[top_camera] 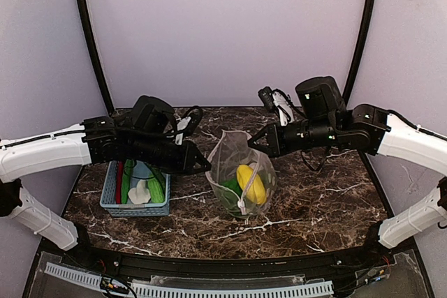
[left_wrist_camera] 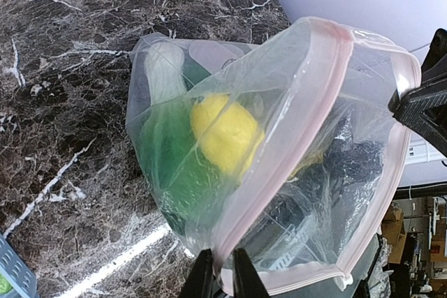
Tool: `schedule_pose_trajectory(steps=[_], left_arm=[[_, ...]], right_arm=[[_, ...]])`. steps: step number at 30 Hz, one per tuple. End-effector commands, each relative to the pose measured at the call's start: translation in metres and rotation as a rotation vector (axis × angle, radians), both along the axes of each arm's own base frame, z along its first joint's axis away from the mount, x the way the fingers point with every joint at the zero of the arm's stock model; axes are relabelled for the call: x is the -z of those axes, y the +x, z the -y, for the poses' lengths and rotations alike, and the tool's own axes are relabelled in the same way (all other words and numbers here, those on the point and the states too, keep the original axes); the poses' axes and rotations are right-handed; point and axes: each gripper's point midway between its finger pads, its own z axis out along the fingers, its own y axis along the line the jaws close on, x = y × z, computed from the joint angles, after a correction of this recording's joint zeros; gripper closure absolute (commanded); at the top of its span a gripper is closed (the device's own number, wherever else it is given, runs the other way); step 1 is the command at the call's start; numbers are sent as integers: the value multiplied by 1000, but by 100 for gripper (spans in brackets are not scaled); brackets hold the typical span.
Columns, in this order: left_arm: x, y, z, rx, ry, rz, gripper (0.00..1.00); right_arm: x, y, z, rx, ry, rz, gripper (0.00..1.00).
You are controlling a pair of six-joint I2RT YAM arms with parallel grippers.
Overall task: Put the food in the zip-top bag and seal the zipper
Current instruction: Adjust the zipper food storage bag at the center of the board.
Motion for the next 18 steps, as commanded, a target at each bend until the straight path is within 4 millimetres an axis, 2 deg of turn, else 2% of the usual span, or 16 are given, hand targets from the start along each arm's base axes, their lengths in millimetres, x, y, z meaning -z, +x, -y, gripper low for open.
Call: schedule_pose_trajectory(steps=[1, 4, 8, 14, 18], left_arm=[[-2, 3, -3, -5, -4, 7, 91], [-2, 4, -3, -5, -4, 6, 98], [-9, 4, 0, 2, -22, 14, 99], [-41, 4, 10, 43, -112, 54, 99], [-50, 5, 11, 51, -136, 60, 99]], right_arm=[[-10, 0, -7, -12, 33, 23, 100], [-9, 0, -7, -11, 32, 22, 100], [-8, 0, -7, -10, 30, 22, 100], [-4, 3, -7, -3, 17, 21, 100], [1, 6, -5, 22, -1, 16, 100]])
